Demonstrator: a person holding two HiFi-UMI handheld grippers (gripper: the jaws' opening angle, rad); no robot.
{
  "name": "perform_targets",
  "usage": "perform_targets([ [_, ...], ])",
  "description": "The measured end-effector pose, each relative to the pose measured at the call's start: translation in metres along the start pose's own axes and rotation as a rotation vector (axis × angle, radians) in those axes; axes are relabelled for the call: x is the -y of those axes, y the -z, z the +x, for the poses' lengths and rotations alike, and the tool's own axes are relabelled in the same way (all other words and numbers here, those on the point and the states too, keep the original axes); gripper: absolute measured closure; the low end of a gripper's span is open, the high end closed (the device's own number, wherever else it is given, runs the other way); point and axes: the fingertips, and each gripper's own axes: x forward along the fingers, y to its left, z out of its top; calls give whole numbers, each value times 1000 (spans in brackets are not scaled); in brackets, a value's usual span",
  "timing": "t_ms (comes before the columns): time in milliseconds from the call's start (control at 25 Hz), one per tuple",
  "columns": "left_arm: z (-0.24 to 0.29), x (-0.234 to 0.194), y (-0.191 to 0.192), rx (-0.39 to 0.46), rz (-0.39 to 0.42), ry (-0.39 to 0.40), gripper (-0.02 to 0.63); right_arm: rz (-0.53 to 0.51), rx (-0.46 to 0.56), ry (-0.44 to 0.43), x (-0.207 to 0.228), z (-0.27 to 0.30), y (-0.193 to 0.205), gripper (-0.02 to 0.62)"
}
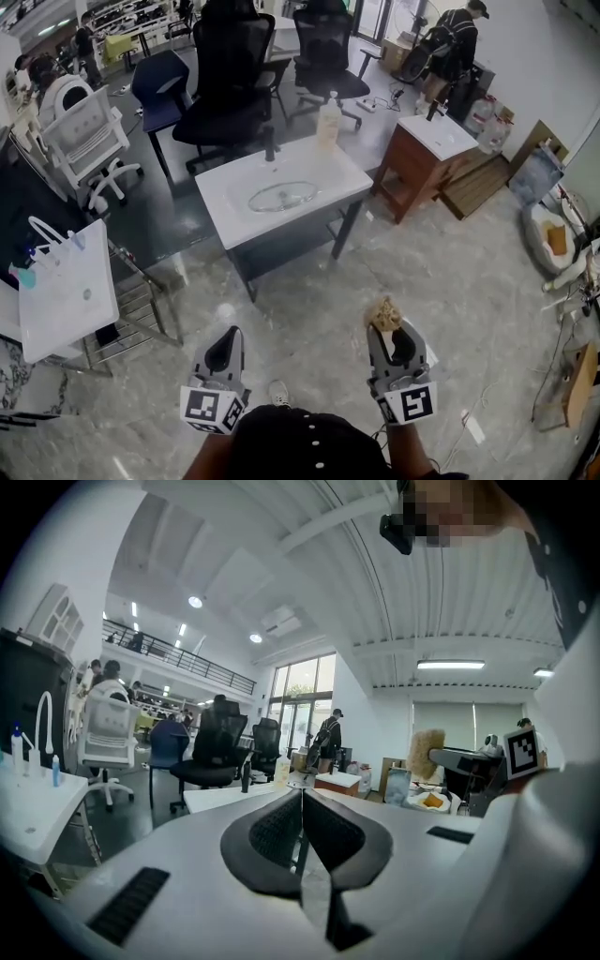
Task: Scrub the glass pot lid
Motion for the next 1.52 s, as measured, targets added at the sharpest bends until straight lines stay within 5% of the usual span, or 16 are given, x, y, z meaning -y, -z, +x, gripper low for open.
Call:
perform_targets([
  [400, 35, -48, -8, -4, 14, 9, 578, 6, 16, 9, -8, 57, 10, 459],
  [800, 63, -51, 5, -55, 8, 44, 578, 30, -12, 30, 6, 74, 29, 459],
  [1520, 215, -68, -20, -42, 7, -10, 578, 52, 18, -27, 110, 200, 56, 459],
])
